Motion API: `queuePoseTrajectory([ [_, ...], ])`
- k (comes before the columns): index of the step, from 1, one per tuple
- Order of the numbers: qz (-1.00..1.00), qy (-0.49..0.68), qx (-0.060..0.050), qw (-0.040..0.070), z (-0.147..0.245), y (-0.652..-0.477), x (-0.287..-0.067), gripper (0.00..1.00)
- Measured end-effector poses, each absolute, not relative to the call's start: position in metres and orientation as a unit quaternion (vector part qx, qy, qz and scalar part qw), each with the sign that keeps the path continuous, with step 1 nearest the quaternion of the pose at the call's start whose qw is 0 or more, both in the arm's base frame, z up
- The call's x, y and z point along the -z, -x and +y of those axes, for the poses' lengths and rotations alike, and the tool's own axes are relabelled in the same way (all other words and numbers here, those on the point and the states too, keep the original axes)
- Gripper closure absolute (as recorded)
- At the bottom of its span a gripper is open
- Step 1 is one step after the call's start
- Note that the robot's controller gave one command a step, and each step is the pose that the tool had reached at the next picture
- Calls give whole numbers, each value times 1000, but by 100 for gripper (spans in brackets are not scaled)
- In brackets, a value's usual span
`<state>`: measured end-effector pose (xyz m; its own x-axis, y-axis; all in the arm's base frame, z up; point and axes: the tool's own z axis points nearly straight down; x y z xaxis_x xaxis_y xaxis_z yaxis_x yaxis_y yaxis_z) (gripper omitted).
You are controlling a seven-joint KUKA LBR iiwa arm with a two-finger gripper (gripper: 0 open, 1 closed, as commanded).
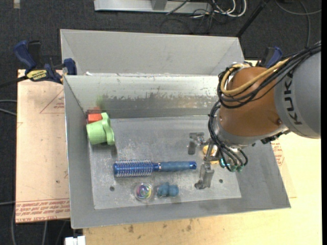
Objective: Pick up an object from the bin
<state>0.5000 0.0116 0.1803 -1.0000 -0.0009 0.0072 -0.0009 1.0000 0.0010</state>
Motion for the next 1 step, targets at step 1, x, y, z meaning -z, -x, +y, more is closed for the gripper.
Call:
queuePoseTrajectory([
  [1, -999, 41, 1, 1, 45, -559, -65, 0],
])
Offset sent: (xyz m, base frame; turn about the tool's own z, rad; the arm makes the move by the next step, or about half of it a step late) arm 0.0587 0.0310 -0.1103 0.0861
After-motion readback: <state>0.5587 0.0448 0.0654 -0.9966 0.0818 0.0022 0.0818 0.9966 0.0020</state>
